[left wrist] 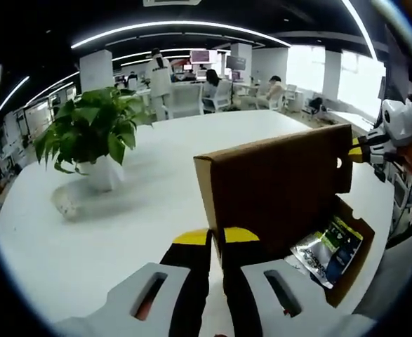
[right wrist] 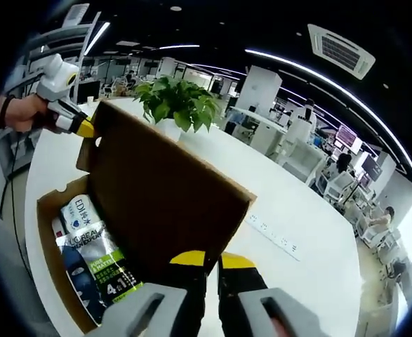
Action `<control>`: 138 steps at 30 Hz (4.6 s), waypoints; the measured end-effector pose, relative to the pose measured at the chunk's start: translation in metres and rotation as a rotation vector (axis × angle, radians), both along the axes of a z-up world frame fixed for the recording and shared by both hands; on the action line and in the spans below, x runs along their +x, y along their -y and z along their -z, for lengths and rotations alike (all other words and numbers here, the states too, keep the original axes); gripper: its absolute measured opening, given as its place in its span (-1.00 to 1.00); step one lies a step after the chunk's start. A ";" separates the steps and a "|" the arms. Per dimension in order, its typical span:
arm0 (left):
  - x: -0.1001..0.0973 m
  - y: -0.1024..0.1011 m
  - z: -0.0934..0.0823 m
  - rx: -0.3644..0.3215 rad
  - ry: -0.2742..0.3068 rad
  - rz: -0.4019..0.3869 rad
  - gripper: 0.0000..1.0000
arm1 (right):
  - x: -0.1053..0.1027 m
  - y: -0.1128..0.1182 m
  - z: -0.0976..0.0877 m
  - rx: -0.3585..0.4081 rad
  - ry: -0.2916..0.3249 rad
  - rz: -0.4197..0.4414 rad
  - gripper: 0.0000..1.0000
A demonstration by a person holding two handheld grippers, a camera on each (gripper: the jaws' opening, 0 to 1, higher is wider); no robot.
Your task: Operate the shoe box by opening the lid, removing the specified soft item, and placing it in the target area until the item is outside and the box remains undamaged.
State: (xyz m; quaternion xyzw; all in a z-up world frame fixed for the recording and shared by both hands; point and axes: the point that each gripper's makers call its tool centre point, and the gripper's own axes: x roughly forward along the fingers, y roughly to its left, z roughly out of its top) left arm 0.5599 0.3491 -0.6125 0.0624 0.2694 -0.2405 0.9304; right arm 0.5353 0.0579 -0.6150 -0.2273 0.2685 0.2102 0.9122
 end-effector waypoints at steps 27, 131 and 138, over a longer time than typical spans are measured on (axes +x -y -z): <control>0.026 0.004 0.018 0.021 -0.047 -0.006 -0.94 | 0.027 0.000 0.016 -0.033 -0.072 -0.002 -1.00; 0.058 0.006 0.102 0.052 -0.287 -0.054 -0.92 | 0.070 0.003 0.115 -0.036 -0.369 0.047 -0.93; 0.058 0.007 0.104 0.051 -0.309 -0.061 -0.91 | 0.070 0.003 0.120 -0.035 -0.393 0.046 -0.92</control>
